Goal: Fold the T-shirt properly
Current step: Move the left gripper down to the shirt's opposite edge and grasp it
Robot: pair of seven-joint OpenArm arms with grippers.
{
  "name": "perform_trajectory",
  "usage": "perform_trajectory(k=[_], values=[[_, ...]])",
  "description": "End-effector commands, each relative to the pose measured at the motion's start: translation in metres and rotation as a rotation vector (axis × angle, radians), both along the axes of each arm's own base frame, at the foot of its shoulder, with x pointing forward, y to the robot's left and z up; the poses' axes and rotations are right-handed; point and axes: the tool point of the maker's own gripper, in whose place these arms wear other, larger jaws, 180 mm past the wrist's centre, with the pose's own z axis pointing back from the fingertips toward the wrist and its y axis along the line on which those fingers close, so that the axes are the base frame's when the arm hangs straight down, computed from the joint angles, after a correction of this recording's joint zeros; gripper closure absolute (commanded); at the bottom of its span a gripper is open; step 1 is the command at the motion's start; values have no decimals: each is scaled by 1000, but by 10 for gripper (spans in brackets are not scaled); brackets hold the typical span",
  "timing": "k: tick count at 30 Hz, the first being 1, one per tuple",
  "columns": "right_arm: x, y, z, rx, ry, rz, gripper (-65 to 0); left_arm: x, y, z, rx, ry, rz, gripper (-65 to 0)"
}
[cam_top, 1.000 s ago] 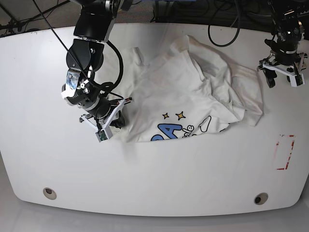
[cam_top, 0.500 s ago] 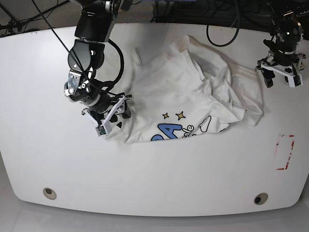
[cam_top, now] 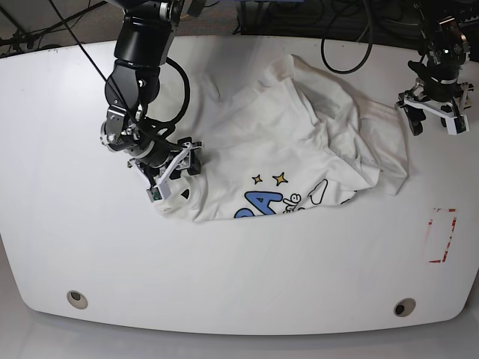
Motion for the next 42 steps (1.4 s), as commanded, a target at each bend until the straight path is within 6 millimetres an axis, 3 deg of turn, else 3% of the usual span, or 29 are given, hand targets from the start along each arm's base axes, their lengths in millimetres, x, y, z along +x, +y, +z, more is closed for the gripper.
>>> perform_trajectory(k=[1,9,17,18,24,29,34,42], values=[[14,18,20,37,-73,23,-287,7,3,13,23,-46,-7,-422],[14,29,21,49,-74,41,-276,9,-3,12,17,-44,-23,-422],[16,35,24,63,-80,46,-10,11,-7,11,13,-43,-34,-424],[16,35,24,63,-80,46,0,11,-7,11,11,-43,-33,-424],[16,34,25,58,-83,46,0,24,-5,18,8,-78,-22,-431],[16,29,46,30,-145,40,0,34,-15,20,-1,-92,-48,-539],[17,24,65,0,-195,38,0,46,-30,9,-32,-78,-87,-564],[17,17,84,-30,-249,30,0,67,-9,-17,39,-3,-42,-562]])
